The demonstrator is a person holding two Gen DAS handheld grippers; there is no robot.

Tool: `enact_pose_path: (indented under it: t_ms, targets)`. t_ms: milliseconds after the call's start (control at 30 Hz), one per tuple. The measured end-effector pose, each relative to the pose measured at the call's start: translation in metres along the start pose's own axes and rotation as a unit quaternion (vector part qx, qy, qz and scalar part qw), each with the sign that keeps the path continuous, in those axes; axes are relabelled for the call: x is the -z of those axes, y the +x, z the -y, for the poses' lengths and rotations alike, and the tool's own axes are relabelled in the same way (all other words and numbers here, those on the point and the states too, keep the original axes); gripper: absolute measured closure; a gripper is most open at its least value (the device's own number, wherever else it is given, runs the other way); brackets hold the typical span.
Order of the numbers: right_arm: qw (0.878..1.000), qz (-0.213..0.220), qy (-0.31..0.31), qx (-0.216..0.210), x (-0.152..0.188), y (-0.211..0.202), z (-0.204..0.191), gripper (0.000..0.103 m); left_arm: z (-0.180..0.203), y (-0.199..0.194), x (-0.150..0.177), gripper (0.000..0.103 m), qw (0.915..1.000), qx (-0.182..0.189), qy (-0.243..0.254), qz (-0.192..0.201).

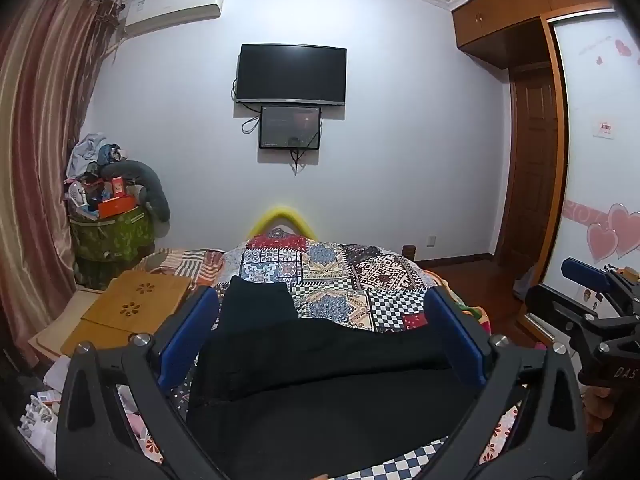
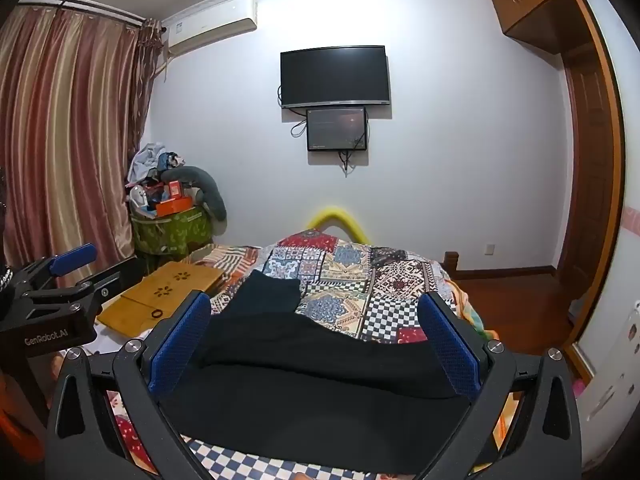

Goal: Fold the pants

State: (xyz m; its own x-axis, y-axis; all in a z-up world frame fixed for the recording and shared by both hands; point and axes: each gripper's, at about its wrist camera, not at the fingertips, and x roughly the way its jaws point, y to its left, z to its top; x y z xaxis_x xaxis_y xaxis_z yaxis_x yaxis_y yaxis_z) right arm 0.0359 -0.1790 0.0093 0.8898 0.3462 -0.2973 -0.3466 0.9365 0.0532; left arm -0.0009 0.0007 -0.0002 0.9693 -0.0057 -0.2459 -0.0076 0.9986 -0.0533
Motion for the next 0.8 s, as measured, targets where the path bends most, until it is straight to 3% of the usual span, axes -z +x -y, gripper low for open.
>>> enact_pose_path:
  t_ms: [800]
  targets:
    - [1.0,0.001,0.008,0.013,-0.0031,-0.0075,0.0017,0.0,0.0052,0.0015,-0.0012,0.0,0.9999,0.0,0.011,0.0]
